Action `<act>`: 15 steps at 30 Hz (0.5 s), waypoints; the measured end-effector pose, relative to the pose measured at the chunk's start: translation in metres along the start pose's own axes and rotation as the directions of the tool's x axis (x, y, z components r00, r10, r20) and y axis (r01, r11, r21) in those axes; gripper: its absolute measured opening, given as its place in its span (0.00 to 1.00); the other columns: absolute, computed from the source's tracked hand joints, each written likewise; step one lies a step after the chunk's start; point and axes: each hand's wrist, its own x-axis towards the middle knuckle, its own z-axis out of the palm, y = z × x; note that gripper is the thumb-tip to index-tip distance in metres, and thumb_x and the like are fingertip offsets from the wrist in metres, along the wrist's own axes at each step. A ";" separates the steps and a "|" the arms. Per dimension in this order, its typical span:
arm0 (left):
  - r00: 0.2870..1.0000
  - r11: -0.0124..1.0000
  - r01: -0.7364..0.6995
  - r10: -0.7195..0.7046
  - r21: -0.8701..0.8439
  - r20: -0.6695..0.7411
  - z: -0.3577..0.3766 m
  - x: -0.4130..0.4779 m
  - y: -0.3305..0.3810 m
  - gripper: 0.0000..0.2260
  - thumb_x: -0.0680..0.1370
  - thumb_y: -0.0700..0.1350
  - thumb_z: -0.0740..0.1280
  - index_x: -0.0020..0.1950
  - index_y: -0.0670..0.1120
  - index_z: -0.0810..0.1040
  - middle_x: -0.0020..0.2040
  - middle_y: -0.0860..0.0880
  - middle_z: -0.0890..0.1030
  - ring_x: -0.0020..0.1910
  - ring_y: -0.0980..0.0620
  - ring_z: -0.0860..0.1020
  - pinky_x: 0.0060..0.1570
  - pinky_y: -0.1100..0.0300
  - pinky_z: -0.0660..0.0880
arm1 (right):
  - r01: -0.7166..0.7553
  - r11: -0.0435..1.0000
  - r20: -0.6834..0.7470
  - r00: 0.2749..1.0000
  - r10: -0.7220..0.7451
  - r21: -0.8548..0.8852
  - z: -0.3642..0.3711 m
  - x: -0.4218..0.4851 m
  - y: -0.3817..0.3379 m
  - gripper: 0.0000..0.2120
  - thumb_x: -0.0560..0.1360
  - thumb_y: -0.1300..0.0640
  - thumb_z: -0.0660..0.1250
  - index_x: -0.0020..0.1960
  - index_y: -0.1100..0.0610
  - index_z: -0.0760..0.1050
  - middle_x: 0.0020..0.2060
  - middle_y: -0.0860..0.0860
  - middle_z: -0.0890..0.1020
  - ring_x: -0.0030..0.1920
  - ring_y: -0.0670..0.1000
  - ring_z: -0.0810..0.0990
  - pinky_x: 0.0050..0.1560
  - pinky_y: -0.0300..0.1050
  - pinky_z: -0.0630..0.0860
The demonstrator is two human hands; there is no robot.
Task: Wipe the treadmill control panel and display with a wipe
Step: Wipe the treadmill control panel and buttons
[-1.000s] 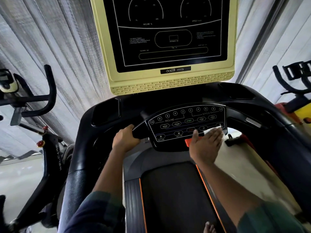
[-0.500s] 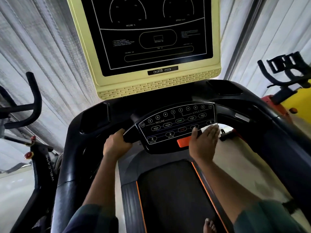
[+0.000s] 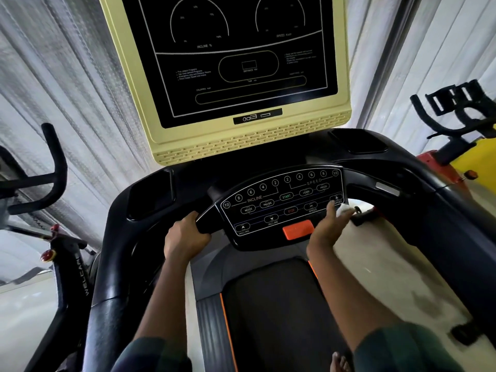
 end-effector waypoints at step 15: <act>0.999 1.000 0.025 -0.025 0.019 -0.028 0.002 -0.001 0.003 0.11 0.64 0.51 0.69 0.43 0.55 0.73 0.35 0.53 0.78 0.34 0.48 0.76 0.31 0.59 0.69 | 0.378 0.651 0.299 0.925 -0.235 -0.658 -0.017 0.055 -0.019 0.40 0.79 0.41 0.64 0.81 0.59 0.52 0.79 0.55 0.62 0.78 0.56 0.62 0.73 0.55 0.64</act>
